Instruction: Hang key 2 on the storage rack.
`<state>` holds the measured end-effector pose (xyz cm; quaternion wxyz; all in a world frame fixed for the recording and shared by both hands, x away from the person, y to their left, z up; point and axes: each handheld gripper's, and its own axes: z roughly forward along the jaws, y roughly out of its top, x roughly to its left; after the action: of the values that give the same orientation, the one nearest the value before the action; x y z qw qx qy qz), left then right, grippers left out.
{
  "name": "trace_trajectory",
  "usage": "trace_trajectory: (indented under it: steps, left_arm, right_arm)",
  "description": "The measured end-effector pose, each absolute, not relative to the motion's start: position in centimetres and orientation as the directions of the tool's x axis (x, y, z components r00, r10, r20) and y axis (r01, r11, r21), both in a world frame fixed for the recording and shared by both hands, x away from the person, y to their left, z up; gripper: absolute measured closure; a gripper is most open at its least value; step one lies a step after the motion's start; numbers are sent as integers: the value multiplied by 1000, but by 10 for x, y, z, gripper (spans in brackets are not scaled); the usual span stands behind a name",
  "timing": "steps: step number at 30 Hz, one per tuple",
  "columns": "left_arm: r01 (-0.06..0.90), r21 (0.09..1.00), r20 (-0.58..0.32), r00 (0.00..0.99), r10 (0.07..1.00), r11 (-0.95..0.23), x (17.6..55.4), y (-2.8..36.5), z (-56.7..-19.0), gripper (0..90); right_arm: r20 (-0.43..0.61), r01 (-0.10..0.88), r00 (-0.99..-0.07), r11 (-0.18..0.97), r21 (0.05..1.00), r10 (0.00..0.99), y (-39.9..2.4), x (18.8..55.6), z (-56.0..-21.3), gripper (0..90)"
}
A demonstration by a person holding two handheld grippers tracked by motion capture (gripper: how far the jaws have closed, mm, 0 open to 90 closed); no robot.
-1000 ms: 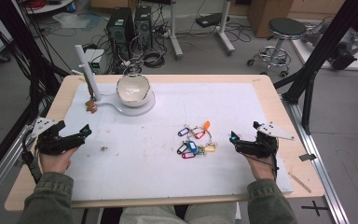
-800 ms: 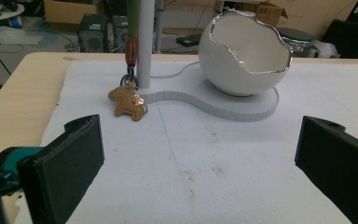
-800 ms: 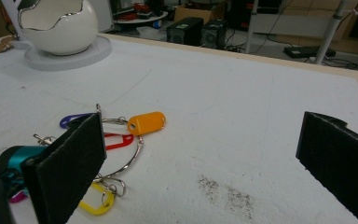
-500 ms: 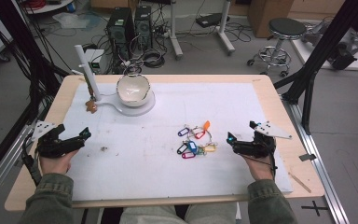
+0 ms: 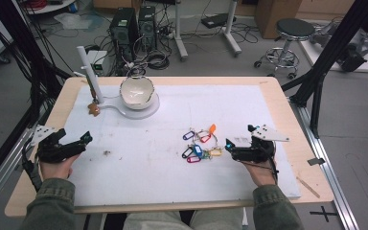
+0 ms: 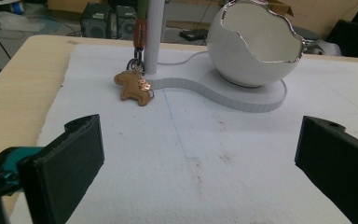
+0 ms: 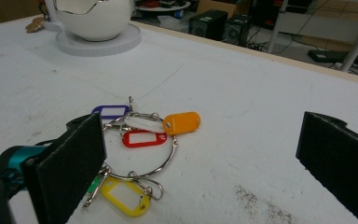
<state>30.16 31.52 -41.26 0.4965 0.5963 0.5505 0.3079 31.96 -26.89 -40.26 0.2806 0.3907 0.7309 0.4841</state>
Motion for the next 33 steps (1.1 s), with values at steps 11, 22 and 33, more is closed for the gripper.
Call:
trace_trajectory:
  steps: [11,22,33]
  left_arm:
    - [357,929,-187,210,960,103,302,314,-414,17]
    - [359,928,-187,210,960,102,302,314,-414,17]
    - [366,926,-184,219,958,94,303,313,-415,17]
  right_arm:
    - [-23,310,-564,238,920,826,-258,321,-404,6]
    - [-7,332,-600,257,907,800,-241,325,-408,6]
    - [25,365,-633,271,891,774,-227,329,-410,6]
